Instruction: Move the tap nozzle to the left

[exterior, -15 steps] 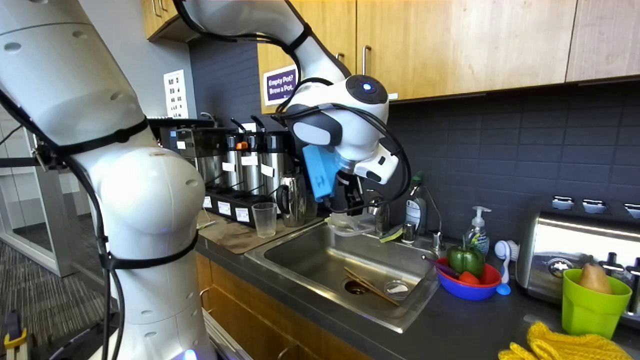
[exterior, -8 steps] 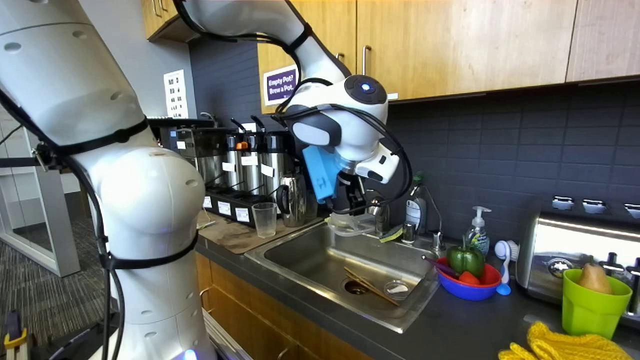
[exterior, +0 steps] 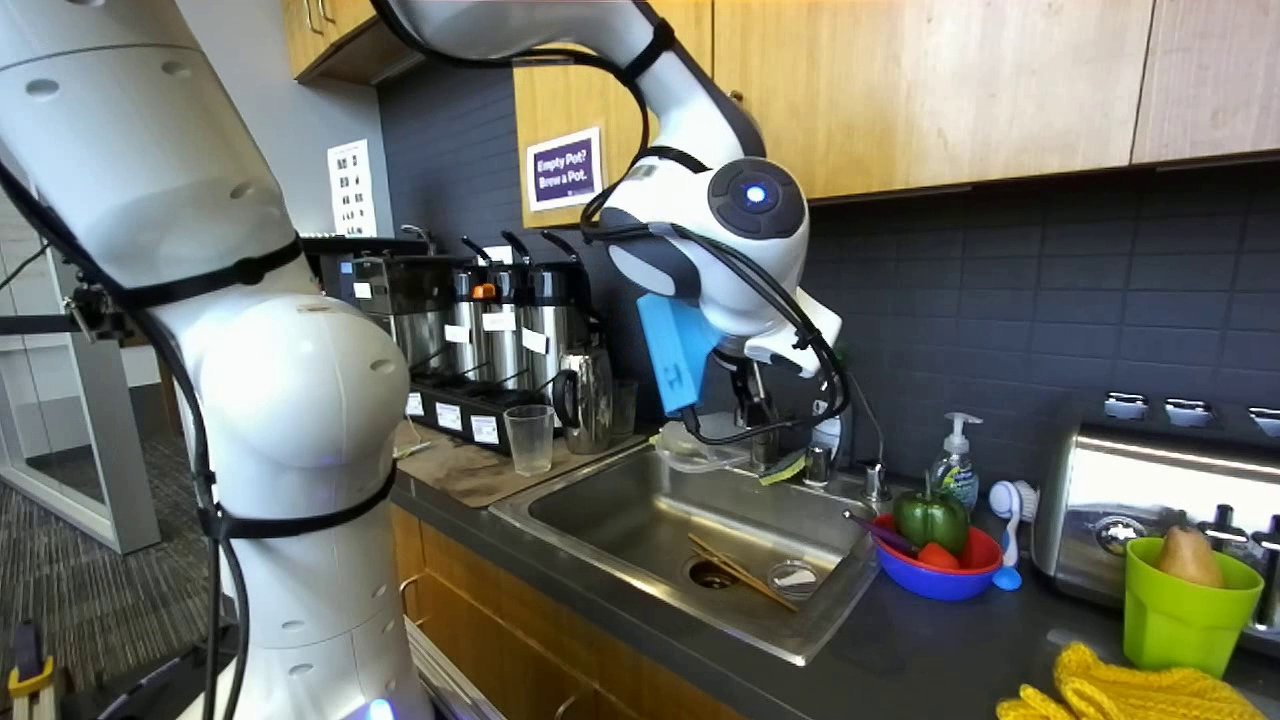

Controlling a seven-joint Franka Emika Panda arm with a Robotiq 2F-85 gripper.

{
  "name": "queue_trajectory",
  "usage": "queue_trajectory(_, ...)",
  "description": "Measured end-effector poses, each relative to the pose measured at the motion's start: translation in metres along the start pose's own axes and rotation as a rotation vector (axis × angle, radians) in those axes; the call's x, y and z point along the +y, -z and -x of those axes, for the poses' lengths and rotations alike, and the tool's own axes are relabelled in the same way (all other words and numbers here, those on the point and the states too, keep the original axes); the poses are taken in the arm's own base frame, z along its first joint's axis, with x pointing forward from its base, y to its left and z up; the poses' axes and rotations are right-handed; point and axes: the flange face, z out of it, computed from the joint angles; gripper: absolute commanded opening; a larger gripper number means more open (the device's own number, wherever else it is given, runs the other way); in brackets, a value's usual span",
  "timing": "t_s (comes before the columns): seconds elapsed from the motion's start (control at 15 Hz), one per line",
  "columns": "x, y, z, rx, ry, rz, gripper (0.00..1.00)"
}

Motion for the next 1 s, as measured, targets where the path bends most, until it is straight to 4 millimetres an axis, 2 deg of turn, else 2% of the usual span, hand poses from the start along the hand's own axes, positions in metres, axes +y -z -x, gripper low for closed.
queue_trajectory(0.2,0.009,-0.004,-0.021,-0.040,-0.032,-0.094,1.00)
queue_trajectory(0.6,0.029,-0.033,-0.064,-0.199,-0.041,-0.243,1.00)
queue_trajectory(1.0,0.029,-0.061,-0.097,-0.309,0.032,-0.291,1.00)
